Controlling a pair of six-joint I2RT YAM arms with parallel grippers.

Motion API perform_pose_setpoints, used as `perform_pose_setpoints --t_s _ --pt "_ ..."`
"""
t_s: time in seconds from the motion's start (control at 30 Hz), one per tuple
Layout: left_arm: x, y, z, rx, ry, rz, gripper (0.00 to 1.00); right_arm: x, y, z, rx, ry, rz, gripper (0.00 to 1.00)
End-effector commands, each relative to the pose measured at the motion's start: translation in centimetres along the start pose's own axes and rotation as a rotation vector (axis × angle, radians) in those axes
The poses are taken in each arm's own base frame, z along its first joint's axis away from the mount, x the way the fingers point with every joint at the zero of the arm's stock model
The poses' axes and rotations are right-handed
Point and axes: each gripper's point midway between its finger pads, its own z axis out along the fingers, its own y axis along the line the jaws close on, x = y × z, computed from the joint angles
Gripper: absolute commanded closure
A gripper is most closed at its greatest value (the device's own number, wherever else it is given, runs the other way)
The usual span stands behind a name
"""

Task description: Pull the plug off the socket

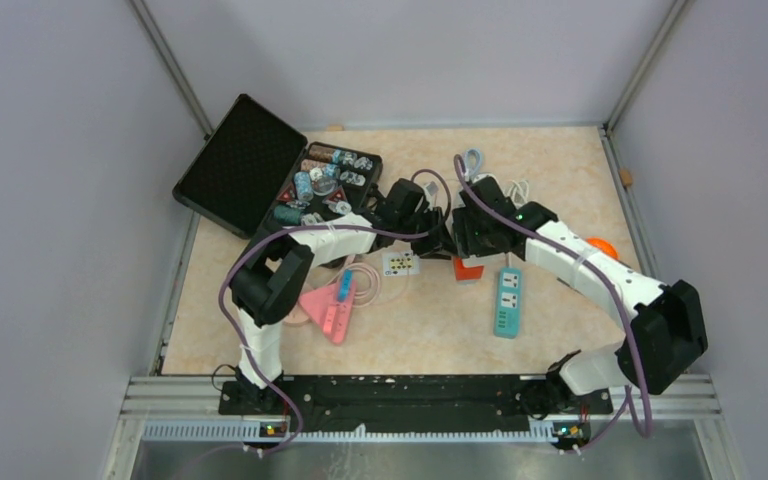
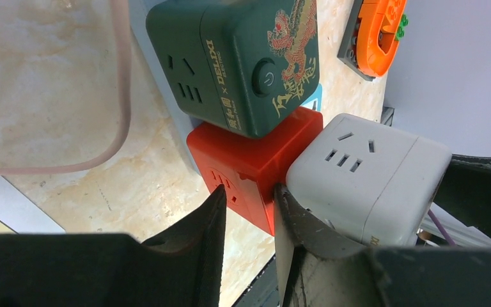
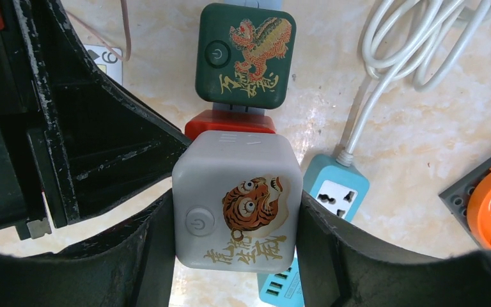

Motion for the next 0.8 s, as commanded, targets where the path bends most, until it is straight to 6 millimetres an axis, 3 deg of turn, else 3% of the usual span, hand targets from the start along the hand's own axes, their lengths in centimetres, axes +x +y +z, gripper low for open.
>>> perform_pose_setpoints --t_s 0.0,0.17,0.3,0.4,0.47,0.67,0.77 --pt "6.9 15.3 0.6 -0.517 0.15 -0.065 0.68 -6.4 0.4 -2.6 -0.012 -0.217 -0.019 1.0" --pt "7.1 15.6 0.7 -0.522 0.155 -0.071 0.69 -8.5 0.3 -4.3 -0.192 -0.264 0.103 1.0" --pt "7.1 15.7 0.8 -0.523 0.154 -0.073 0.69 -7.0 1.8 -3.1 -0.215 -0.223 0.08 1.0" --pt "7.2 15.8 0.8 -0.527 0.155 -0.075 0.69 -5.8 1.8 -2.6 -0.171 -0.199 0.042 1.0" --pt "7.2 15.8 0.8 -0.527 0.157 -0.076 0.7 -6.1 1.4 -3.4 -0.165 -0.219 0.047 1.0" --pt "7.0 16.1 0.8 -0.545 0.153 -0.071 0.7 -9.9 -0.8 -8.5 -0.175 -0.345 0.123 1.0" --pt "6.6 15.6 0.8 -0.536 0.148 -0.064 0.7 -10.0 -2.5 -8.9 -0.094 -0.345 0.132 1.0"
